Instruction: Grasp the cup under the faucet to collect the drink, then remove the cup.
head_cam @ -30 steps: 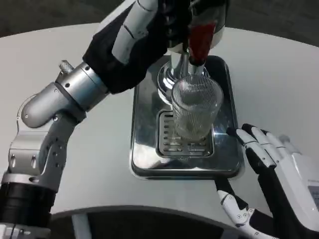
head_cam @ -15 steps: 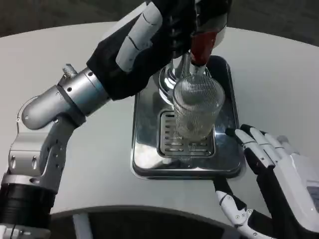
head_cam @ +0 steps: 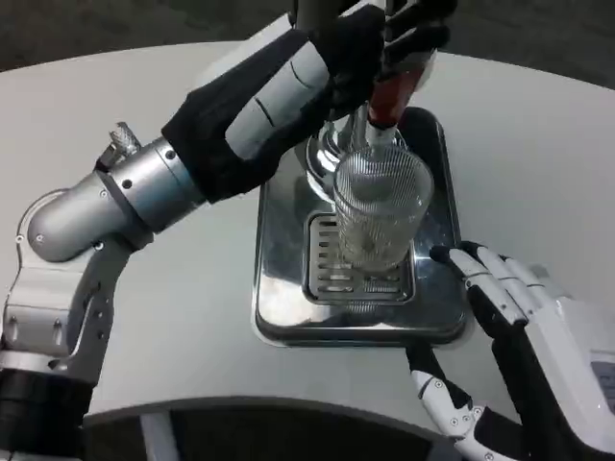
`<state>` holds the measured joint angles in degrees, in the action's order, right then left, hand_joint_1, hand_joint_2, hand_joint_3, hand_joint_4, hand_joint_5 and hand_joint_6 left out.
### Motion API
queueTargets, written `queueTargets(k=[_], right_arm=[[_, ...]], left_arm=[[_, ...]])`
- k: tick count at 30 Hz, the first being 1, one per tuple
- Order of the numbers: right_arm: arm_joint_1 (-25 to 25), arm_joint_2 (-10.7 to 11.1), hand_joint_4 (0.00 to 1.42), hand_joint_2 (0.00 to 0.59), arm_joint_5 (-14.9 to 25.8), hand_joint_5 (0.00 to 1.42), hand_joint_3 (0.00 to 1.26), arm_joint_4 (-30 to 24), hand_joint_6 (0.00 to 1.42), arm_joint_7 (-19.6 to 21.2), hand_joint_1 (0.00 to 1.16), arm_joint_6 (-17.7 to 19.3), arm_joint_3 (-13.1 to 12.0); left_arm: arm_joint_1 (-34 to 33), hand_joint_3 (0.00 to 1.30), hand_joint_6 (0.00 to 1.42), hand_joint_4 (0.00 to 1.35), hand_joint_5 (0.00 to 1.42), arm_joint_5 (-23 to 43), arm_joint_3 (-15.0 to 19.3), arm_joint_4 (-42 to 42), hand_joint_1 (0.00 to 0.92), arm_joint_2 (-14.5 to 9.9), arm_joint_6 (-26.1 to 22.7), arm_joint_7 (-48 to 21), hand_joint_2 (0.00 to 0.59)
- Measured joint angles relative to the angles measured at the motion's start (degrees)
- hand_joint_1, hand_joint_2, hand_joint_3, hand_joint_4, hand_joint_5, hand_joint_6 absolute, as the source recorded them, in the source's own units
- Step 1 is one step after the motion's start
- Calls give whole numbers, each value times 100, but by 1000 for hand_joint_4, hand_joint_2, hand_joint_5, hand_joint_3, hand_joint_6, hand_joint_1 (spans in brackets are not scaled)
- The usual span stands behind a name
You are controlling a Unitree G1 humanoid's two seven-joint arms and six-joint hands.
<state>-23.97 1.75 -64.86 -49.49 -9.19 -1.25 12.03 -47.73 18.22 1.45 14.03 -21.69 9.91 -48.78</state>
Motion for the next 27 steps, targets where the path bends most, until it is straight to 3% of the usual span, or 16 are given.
queueTargets(k=[11,17,21,27], right_arm=[[-186,-50,84,457,15,111,156,-56,125,99,326,4,-3],[-276,-58,84,457,43,111,156,-72,127,121,323,7,-14],[-315,-65,84,457,95,111,156,-78,128,136,322,9,-24],[-348,-114,84,452,190,111,156,-73,128,139,326,8,-30]], left_arm=[[-17,0,11,0,26,-1262,-405,-27,0,-726,1935,-148,114],[-36,0,9,0,24,-1839,-506,-3,0,-961,2761,106,109],[-44,0,8,0,23,-2098,-565,-3,0,-1048,3076,312,106],[-41,0,7,0,23,-2139,-655,-4,0,-1162,3182,489,104]])
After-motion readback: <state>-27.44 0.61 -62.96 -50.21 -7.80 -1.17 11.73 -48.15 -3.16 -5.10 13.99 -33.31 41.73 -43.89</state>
